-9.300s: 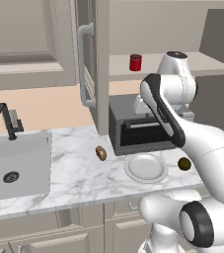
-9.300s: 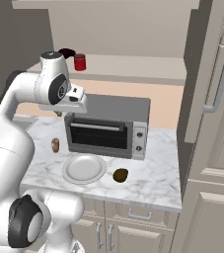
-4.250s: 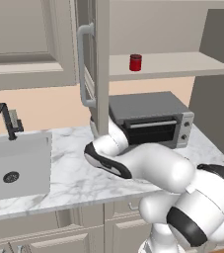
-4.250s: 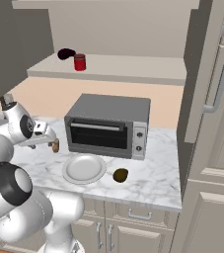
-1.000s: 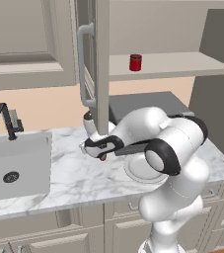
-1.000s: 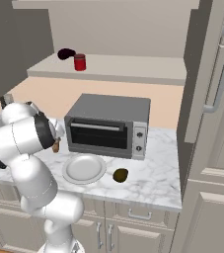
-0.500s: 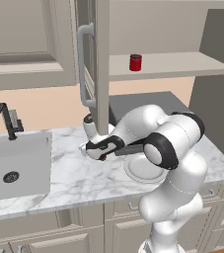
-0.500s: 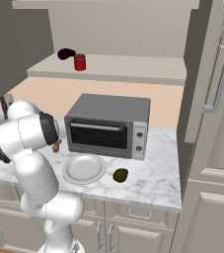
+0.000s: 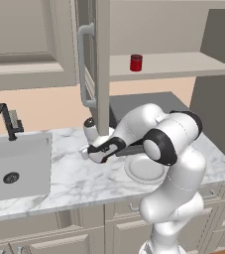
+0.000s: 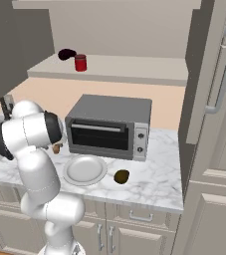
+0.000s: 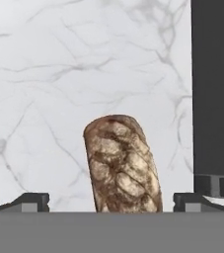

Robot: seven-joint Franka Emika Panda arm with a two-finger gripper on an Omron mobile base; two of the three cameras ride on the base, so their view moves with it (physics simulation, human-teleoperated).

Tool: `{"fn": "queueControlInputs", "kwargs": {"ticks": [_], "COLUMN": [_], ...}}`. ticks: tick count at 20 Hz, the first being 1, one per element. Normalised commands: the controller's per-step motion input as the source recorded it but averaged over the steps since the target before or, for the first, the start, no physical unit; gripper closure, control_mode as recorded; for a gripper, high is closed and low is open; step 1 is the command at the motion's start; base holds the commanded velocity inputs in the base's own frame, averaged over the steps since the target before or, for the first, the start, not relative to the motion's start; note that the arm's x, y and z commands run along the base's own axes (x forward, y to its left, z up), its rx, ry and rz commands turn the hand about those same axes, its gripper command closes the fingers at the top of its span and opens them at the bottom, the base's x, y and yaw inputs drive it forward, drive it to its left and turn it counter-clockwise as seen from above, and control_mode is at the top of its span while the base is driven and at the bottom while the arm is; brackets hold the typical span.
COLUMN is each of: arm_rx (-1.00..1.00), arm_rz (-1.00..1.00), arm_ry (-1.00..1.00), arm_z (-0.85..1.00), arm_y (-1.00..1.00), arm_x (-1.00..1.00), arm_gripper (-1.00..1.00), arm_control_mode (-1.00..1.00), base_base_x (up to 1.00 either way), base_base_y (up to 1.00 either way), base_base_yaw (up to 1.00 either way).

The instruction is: Pick the avocado and bread from the counter and place them on the plate. Then pick the jam from the cabinet and place it next to the plate. Lastly close the cabinet door.

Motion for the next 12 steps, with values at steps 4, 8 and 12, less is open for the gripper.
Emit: {"fn": "queueControlInputs", "kwargs": {"ticks": [4, 8, 12], "arm_rx": [0.00, 0.00, 0.00], "arm_rz": [0.00, 0.00, 0.00], "arm_ry": [0.00, 0.00, 0.00], "arm_z": [-0.18, -0.15, -0.08], "arm_y": [0.00, 0.00, 0.00], "arm_x": [0.03, 0.00, 0.00], "arm_gripper": [-1.00, 1.00, 1.00], "arm_control_mode": [-1.00, -1.00, -1.00], "base_base_x": [0.00, 0.00, 0.00], "base_base_y": [0.00, 0.00, 0.00], "base_base_yaw": [0.00, 0.00, 0.00]}}
